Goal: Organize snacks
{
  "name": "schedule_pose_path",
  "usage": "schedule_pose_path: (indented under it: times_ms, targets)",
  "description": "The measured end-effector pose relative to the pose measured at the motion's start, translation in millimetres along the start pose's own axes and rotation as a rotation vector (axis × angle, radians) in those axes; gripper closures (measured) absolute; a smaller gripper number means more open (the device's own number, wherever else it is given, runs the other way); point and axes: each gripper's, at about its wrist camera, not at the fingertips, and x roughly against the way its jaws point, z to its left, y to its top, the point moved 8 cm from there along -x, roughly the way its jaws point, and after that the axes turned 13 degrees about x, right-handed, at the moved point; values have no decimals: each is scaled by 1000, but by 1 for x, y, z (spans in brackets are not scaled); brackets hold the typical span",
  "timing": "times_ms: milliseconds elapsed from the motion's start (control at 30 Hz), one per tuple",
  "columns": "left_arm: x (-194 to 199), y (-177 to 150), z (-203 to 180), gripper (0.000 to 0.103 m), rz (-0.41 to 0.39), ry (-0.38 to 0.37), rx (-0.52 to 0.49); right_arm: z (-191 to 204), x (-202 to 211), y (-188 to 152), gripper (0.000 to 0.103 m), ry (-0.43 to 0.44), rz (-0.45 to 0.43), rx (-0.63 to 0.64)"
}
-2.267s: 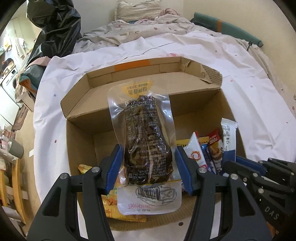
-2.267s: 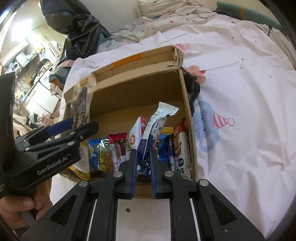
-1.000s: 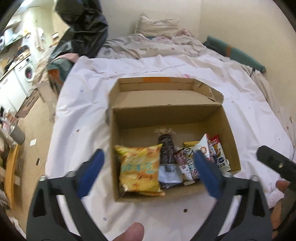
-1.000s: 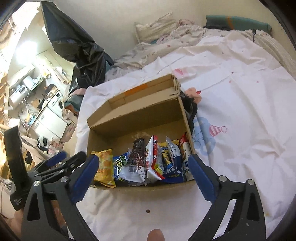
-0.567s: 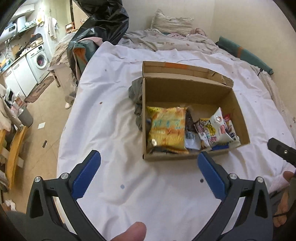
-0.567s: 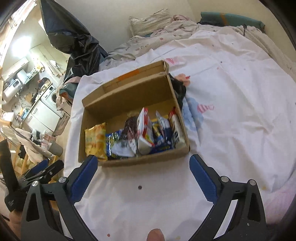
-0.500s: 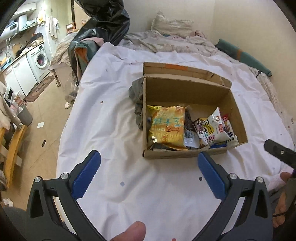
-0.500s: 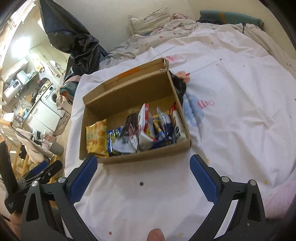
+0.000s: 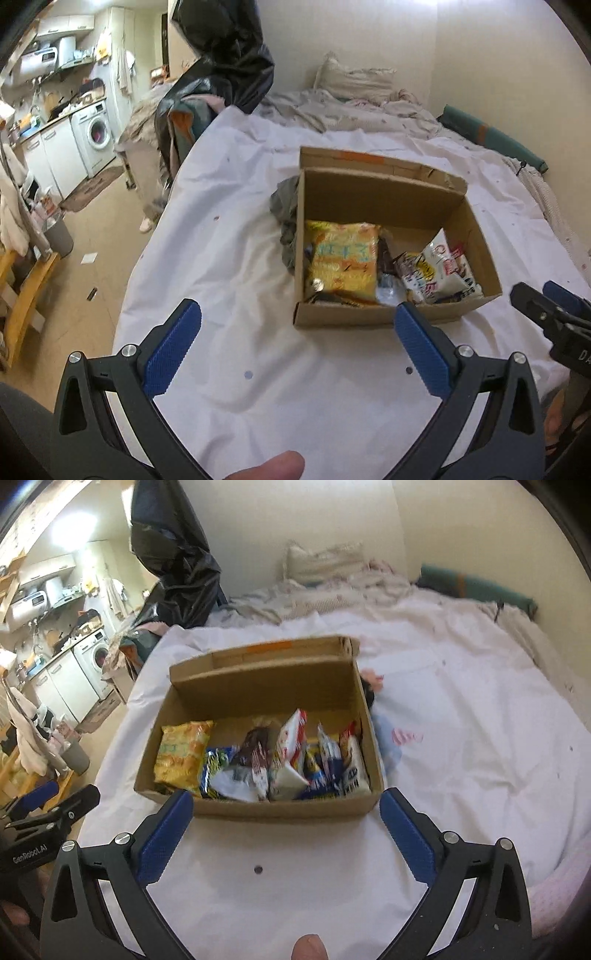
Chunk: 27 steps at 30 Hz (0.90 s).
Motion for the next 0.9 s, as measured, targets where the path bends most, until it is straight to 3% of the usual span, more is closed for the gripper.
schedule_pose_path:
  times_ms: [133,900]
  targets:
    - [7,1,-7,0,-24,-39,-10,4,1,6,0,-13,-29,22]
    - [2,-2,1,0,7,-29,31,6,6,5,0,-43,-45,56]
